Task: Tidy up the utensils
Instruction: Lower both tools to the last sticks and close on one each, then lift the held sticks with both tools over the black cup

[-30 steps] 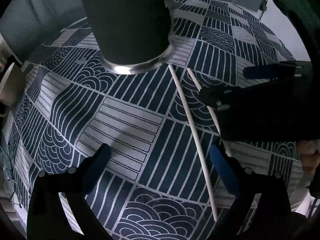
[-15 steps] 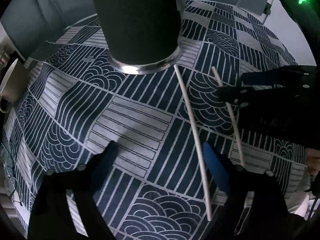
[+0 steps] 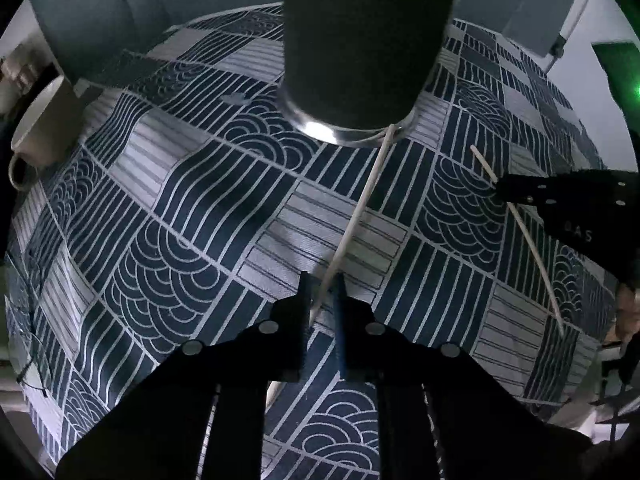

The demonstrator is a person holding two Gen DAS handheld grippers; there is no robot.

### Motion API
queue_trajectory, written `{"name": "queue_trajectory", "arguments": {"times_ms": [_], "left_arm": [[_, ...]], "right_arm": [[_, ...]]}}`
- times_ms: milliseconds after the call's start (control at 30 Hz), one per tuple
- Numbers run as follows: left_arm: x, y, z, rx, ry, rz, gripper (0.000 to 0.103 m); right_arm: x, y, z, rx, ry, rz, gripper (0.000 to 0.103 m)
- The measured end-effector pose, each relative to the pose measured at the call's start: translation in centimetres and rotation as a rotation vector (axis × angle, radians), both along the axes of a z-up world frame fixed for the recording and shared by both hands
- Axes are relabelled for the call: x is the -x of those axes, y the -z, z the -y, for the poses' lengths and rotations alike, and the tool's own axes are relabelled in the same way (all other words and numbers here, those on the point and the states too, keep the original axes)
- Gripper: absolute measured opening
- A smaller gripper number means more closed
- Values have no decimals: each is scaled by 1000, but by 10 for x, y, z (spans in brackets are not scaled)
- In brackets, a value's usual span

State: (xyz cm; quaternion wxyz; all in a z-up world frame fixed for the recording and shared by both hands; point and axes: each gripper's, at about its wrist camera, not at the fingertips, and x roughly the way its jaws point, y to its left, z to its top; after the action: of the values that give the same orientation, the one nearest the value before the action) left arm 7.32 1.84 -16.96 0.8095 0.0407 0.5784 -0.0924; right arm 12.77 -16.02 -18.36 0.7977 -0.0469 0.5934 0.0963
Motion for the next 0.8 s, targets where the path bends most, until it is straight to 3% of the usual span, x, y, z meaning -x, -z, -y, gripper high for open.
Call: {"name": "queue_trajectory", "arguments": {"times_ms": [200,400,500,800], "left_arm": [[0,-2,-18,96,-65,-50,10],[-2,-14,-34,124,-112,-43,10],[-7,-27,-46,106,-132,-18,5],[-29,-97,-99,117,-225,125,5]], "right_arm": [[-5,1,32,-40,82,-36,4],[-10,-14,66,-94,164,-19,4],[-18,-35,81,-119,191,36,4],[-48,-114,92,-186,188,217,4]]}}
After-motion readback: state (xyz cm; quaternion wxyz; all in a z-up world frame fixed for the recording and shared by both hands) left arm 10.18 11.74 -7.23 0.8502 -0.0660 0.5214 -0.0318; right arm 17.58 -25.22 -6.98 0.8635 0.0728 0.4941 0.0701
